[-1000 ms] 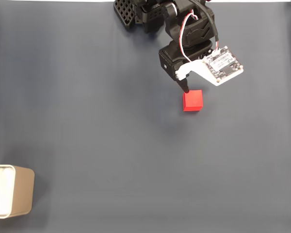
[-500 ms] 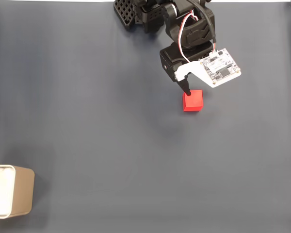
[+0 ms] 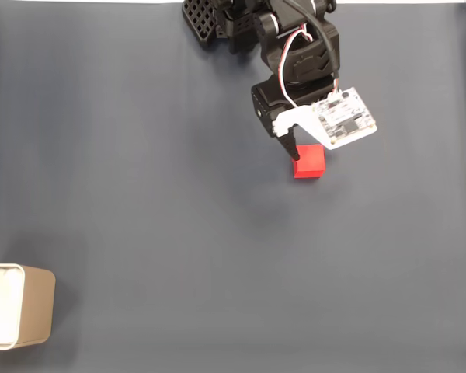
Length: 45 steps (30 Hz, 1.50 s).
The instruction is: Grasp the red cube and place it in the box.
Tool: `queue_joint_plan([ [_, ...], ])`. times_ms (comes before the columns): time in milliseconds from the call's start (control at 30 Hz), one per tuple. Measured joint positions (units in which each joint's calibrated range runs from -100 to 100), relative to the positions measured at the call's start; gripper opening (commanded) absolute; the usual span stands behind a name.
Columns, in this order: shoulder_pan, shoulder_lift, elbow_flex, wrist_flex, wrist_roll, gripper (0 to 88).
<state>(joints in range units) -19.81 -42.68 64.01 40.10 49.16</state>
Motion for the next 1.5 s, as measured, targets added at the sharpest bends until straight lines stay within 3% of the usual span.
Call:
queue_joint_plan([
  [1500,0.67,7.38,4.25,-9.86,0.29,36.5],
])
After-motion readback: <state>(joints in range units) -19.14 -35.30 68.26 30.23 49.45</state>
